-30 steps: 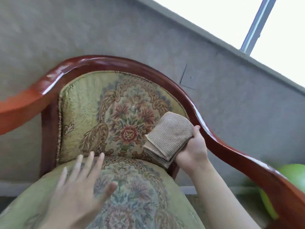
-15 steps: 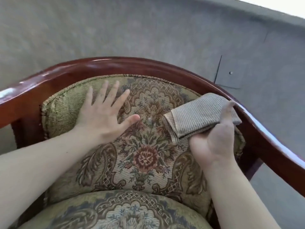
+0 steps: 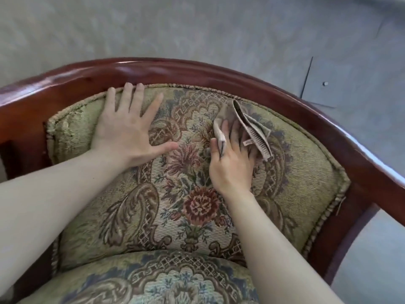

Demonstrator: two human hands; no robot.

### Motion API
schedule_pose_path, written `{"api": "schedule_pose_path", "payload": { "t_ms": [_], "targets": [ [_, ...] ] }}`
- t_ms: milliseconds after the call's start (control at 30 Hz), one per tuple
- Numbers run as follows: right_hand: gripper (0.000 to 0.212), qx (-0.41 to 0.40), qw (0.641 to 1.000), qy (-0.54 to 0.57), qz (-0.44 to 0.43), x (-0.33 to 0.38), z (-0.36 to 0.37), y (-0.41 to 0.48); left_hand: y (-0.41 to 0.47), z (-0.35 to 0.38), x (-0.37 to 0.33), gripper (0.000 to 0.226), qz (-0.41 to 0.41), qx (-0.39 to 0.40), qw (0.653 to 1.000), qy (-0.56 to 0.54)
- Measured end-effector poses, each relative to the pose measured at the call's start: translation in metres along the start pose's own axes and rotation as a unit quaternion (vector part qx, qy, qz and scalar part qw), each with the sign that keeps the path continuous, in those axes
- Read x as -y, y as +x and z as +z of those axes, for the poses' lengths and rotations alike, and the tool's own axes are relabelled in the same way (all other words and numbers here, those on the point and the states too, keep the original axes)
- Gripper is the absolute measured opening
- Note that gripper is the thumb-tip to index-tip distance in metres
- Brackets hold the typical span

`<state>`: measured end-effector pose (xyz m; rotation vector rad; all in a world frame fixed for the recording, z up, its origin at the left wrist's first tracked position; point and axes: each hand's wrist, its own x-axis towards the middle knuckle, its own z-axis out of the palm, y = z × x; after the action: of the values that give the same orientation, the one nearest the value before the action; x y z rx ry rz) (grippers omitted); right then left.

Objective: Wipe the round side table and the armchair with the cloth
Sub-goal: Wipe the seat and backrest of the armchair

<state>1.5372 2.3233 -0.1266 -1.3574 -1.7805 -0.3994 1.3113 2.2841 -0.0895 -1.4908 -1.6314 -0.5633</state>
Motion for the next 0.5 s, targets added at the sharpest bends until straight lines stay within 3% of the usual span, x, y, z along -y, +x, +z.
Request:
{"api": "schedule_pose_path", "payload": {
  "t_ms": [167, 400, 467, 500],
  "targets": [
    [0.065, 0.022, 0.997, -0.061, -0.050, 0.014, 0.036, -0.018, -0.003, 0.012, -0.004, 0.121, 0.005, 0.009, 1.000, -0.001],
    [0.065, 0.055, 0.995, -0.027, -0.073, 0.018, 0.060, -0.066, -0.004, 0.023, -0.003, 0.123, 0.019, 0.002, 0.999, 0.036],
    [0.061, 0.054, 0.995, 0.006, -0.080, 0.016, 0.056, -0.071, -0.004, 0.024, -0.003, 0.123, 0.022, 0.001, 0.998, 0.051],
    [0.055, 0.046, 0.993, 0.077, -0.072, 0.016, 0.053, -0.073, -0.004, 0.024, -0.004, 0.123, 0.023, 0.000, 0.998, 0.058]
  ]
}}
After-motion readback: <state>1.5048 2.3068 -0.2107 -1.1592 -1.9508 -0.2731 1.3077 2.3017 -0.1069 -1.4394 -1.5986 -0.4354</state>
